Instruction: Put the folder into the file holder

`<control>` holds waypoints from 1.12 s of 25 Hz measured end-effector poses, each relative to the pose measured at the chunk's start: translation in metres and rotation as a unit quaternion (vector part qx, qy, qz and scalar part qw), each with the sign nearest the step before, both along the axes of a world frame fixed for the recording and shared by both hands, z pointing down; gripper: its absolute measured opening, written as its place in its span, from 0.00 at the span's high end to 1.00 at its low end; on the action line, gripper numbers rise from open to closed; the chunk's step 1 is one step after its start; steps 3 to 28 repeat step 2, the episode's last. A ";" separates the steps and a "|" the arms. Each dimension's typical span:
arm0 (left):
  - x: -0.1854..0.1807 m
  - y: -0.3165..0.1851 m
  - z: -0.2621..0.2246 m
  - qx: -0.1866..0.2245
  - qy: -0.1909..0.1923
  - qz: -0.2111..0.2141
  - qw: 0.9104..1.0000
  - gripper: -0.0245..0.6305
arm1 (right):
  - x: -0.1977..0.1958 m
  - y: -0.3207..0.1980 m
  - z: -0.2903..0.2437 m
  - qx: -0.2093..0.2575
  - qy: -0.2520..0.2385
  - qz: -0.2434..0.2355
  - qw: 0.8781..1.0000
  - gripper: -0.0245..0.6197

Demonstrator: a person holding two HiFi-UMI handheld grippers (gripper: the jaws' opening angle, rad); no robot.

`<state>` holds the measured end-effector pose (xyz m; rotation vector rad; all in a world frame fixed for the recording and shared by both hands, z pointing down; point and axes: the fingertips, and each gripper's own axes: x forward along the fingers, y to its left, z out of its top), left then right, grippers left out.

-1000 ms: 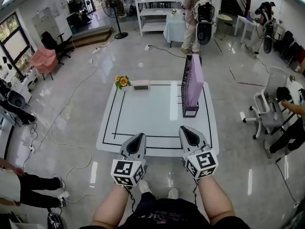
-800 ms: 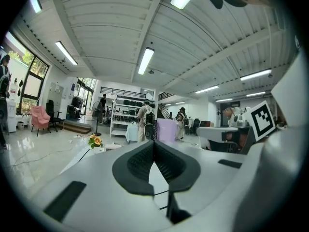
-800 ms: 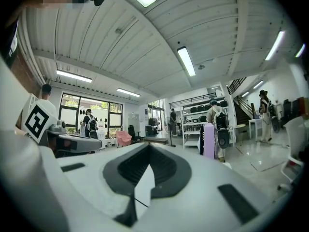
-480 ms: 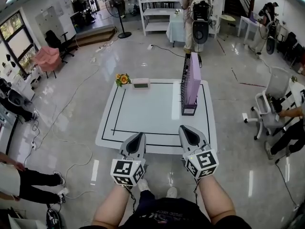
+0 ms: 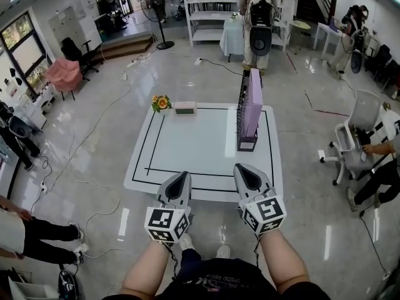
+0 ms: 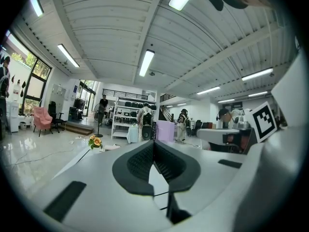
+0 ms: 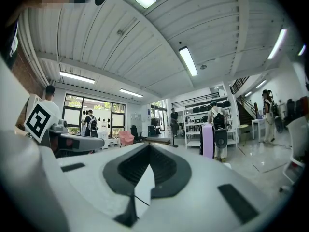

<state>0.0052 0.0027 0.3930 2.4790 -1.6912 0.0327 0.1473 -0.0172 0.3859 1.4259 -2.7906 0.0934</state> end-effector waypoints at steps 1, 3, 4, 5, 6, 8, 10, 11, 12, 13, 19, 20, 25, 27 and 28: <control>0.001 0.001 -0.001 0.001 0.001 0.000 1.000 0.96 | 0.000 0.001 0.000 0.001 0.000 -0.001 1.000 0.96; 0.001 0.001 -0.001 0.002 0.001 -0.001 1.000 0.96 | 0.000 0.001 0.000 0.002 0.000 -0.002 1.000 0.96; 0.001 0.001 -0.001 0.002 0.001 -0.001 1.000 0.96 | 0.000 0.001 0.000 0.002 0.000 -0.002 1.000 0.96; 0.001 0.001 -0.001 0.002 0.001 -0.001 1.000 0.96 | 0.000 0.001 0.000 0.002 0.000 -0.002 1.000 0.96; 0.001 0.001 -0.001 0.002 0.001 -0.001 1.000 0.96 | 0.000 0.001 0.000 0.002 0.000 -0.002 1.000 0.96; 0.001 0.001 -0.001 0.002 0.001 -0.001 1.000 0.96 | 0.000 0.001 0.000 0.002 0.000 -0.002 1.000 0.96; 0.001 0.001 -0.001 0.002 0.001 -0.001 1.000 0.96 | 0.000 0.001 0.000 0.002 0.000 -0.002 1.000 0.96; 0.001 0.001 -0.001 0.002 0.001 -0.001 1.000 0.96 | 0.000 0.001 0.000 0.002 0.000 -0.002 1.000 0.96; 0.001 0.001 -0.001 0.002 0.001 -0.001 1.000 0.96 | 0.000 0.001 0.000 0.002 0.000 -0.002 1.000 0.96; 0.001 0.001 -0.001 0.002 0.001 -0.001 1.000 0.96 | 0.000 0.001 0.000 0.002 0.000 -0.002 1.000 0.96; 0.001 0.001 -0.001 0.002 0.001 -0.001 1.000 0.96 | 0.000 0.001 0.000 0.002 0.000 -0.002 1.000 0.96; 0.001 0.001 -0.001 0.002 0.001 -0.001 1.000 0.96 | 0.000 0.001 0.000 0.002 0.000 -0.002 1.000 0.96; 0.001 0.001 -0.001 0.002 0.001 -0.001 1.000 0.96 | 0.000 0.001 0.000 0.002 0.000 -0.002 1.000 0.96; 0.001 0.001 -0.001 0.002 0.001 -0.001 1.000 0.96 | 0.000 0.001 0.000 0.002 0.000 -0.002 1.000 0.96; 0.001 0.001 -0.001 0.002 0.001 -0.001 1.000 0.96 | 0.000 0.001 0.000 0.002 0.000 -0.002 1.000 0.96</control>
